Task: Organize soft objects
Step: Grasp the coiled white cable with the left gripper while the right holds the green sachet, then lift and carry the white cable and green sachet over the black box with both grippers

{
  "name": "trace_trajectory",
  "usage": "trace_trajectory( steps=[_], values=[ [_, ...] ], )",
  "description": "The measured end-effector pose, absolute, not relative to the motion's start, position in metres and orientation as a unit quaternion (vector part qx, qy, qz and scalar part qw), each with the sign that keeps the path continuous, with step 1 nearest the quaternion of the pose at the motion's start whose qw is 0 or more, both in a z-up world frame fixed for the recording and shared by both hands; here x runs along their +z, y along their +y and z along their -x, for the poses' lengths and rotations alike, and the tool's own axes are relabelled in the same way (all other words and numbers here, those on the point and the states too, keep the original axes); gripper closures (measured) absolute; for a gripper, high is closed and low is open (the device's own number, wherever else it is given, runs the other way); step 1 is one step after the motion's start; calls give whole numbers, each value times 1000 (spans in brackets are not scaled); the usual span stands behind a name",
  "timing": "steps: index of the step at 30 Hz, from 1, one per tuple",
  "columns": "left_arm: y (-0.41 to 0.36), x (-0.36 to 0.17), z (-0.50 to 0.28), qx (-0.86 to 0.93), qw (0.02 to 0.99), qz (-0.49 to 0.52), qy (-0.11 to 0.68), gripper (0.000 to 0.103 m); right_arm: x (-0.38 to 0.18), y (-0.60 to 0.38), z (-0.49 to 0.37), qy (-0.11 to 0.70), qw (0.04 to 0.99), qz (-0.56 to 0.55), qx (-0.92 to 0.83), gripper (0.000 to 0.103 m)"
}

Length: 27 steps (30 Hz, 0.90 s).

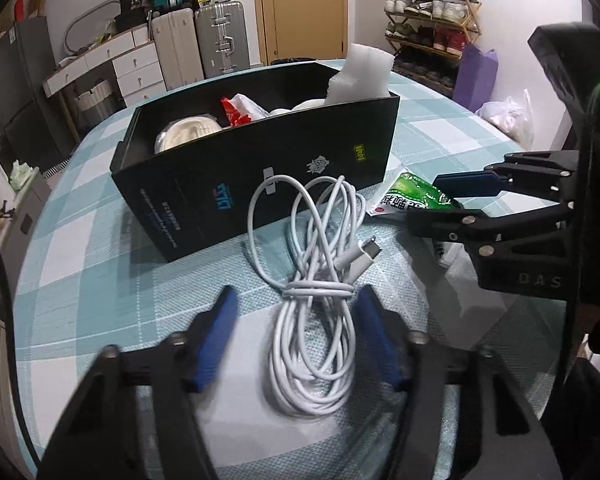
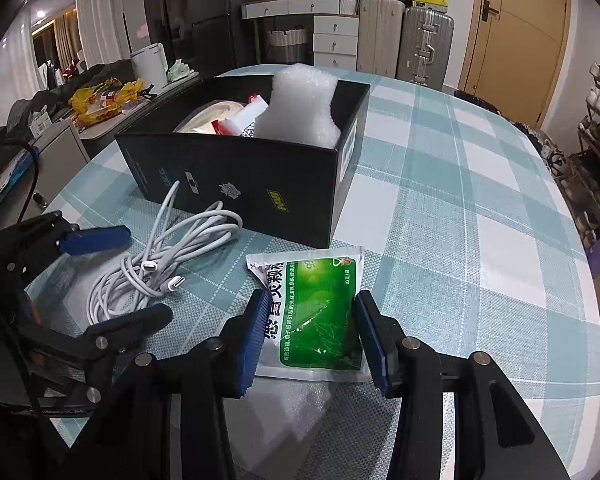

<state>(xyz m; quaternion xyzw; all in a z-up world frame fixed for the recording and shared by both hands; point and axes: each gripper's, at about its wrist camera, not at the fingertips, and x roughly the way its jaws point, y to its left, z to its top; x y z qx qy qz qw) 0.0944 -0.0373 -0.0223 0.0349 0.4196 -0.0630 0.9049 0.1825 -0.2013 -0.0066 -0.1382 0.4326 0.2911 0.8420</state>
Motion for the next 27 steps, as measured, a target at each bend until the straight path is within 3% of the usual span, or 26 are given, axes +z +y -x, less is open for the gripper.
trace_trajectory(
  steps=[3,7,14,18,27],
  values=[
    [-37,-22,-92,-72,906,-30,417,67,-8,-202,-184,434,841,135,293,56],
    [-36,-20,-89,-81,906,-27,415,72,-10,-201,-184,435,840,138,295,53],
    [-32,-16,-85,-87,909,-26,407,72,-11,-200,-183,432,841,137,296,53],
    [-33,-13,-83,-90,910,-28,403,72,-11,-201,-183,430,840,134,301,61],
    [-26,1,-76,-94,919,-17,382,72,0,-203,-178,414,843,131,319,63]
  ],
)
